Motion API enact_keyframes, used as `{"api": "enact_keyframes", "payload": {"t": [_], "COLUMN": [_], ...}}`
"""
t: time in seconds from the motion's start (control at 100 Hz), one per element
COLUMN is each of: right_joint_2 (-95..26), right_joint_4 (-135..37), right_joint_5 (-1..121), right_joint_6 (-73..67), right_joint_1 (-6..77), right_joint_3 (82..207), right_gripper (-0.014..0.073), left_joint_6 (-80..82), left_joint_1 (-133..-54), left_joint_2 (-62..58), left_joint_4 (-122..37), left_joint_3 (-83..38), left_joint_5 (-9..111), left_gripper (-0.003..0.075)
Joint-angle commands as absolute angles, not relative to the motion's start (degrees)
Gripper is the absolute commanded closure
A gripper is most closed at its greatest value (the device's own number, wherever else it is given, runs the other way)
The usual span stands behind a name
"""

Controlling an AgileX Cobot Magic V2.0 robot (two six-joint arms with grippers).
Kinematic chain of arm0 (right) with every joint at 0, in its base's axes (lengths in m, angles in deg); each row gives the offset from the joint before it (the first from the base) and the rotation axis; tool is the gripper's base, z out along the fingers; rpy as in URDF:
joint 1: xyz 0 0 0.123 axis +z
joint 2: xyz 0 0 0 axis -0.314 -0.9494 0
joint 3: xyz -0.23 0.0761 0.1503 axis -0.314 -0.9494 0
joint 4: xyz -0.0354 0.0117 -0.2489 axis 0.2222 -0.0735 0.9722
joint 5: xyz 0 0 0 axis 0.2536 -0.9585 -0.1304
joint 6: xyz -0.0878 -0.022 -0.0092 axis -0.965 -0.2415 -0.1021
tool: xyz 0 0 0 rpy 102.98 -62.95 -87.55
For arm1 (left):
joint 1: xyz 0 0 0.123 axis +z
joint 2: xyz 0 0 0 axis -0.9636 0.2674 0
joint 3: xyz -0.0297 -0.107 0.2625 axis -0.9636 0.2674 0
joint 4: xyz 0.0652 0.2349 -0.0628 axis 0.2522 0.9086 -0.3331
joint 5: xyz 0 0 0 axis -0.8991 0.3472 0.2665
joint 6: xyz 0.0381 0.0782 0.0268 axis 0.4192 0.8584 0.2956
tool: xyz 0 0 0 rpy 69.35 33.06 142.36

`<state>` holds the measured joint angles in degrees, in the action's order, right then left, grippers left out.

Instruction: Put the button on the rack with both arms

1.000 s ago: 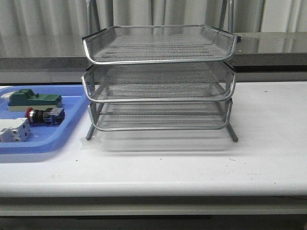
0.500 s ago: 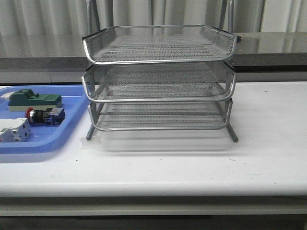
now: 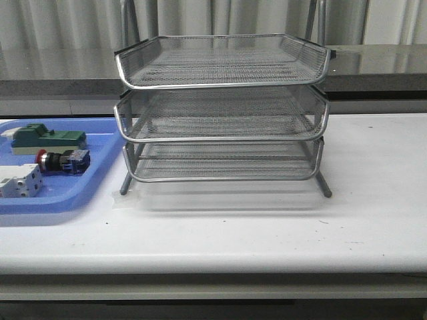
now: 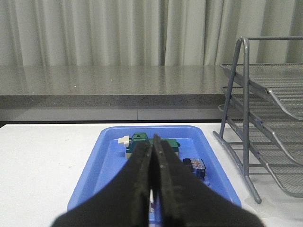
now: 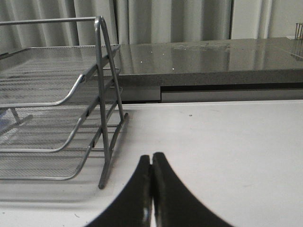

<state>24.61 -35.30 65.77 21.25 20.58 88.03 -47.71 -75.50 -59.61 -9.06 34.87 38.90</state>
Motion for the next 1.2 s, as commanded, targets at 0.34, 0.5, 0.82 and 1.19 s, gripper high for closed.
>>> {"api": "enact_keyframes", "payload": {"t": [0.34, 0.5, 0.82, 1.19], "right_joint_2": [3.3, -8.2, -22.0, -32.9], "right_joint_4": [-39.4, -42.7, -59.6, -70.5], "right_joint_5": [47.1, 42.0, 43.2, 45.9], "right_joint_6": [20.9, 20.9, 20.9, 20.8], "right_joint_1": [20.2, 20.2, 20.2, 22.0], "right_joint_3": [112.7, 120.0, 121.4, 121.4], "right_gripper": [0.0653, 0.0653, 0.0651, 0.0154], "left_joint_6": [-48.2, -48.2, -48.2, -48.2], "left_joint_1": [-75.5, -75.5, -75.5, -75.5], "left_joint_2": [-61.4, -61.4, -61.4, -61.4], "left_joint_4": [-9.2, -9.2, -9.2, -9.2], "left_joint_3": [37.6, 37.6, 37.6, 37.6], "left_joint_5": [34.3, 34.3, 34.3, 34.3], "left_gripper": [0.0740, 0.0740, 0.0740, 0.0740]}}
